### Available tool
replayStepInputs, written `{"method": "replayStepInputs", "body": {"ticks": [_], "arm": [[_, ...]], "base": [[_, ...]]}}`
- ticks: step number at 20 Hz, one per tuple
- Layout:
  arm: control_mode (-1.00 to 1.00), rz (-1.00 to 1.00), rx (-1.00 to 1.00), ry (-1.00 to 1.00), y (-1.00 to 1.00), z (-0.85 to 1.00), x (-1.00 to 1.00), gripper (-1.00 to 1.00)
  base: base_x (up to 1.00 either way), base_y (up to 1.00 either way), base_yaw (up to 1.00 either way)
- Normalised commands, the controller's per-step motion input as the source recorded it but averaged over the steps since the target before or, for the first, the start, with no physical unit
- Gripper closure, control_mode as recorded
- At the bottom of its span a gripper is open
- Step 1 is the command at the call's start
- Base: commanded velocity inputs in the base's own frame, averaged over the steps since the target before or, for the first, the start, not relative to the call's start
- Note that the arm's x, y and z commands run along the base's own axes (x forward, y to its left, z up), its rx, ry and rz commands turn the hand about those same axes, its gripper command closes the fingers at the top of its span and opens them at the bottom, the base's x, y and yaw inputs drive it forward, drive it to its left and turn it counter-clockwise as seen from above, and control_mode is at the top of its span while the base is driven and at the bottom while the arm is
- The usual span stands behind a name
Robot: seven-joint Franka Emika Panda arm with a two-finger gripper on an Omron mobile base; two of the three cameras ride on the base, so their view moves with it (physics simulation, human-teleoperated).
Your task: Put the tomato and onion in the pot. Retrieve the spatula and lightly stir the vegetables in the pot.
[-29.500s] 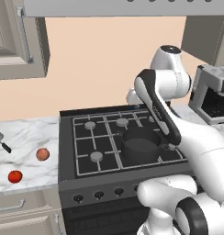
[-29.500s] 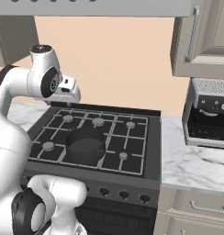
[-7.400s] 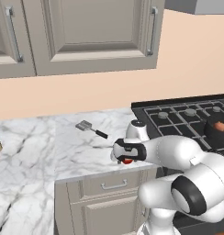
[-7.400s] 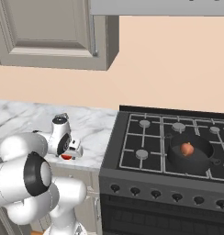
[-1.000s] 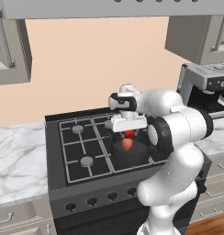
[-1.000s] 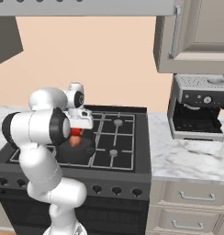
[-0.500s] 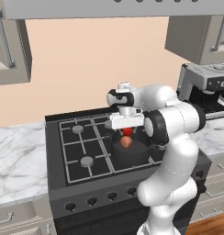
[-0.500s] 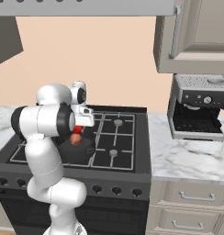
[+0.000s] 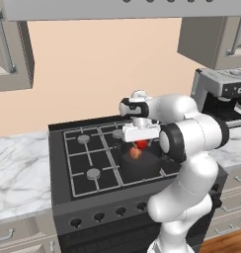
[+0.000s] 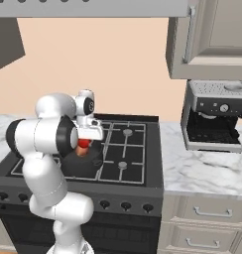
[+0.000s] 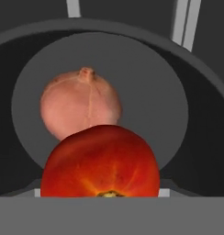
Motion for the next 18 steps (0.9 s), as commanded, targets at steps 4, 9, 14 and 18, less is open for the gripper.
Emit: {"method": "replayStepInputs", "body": {"ticks": [4,9,14,18], "arm": [[-1.00,0.00,0.01,0.00,-0.14,-0.15,-0.32,1.00],[-1.00,0.00,0.00,0.00,-0.05,0.00,-0.10,1.00],[-1.00,0.00,0.00,0.02,0.00,0.00,0.00,-1.00],[-1.00,0.00,0.00,0.06,0.00,0.00,0.00,-1.00]], "base": [[0.00,0.00,0.00],[0.00,0.00,0.00],[0.00,0.00,0.00],[0.00,0.00,0.00]]}}
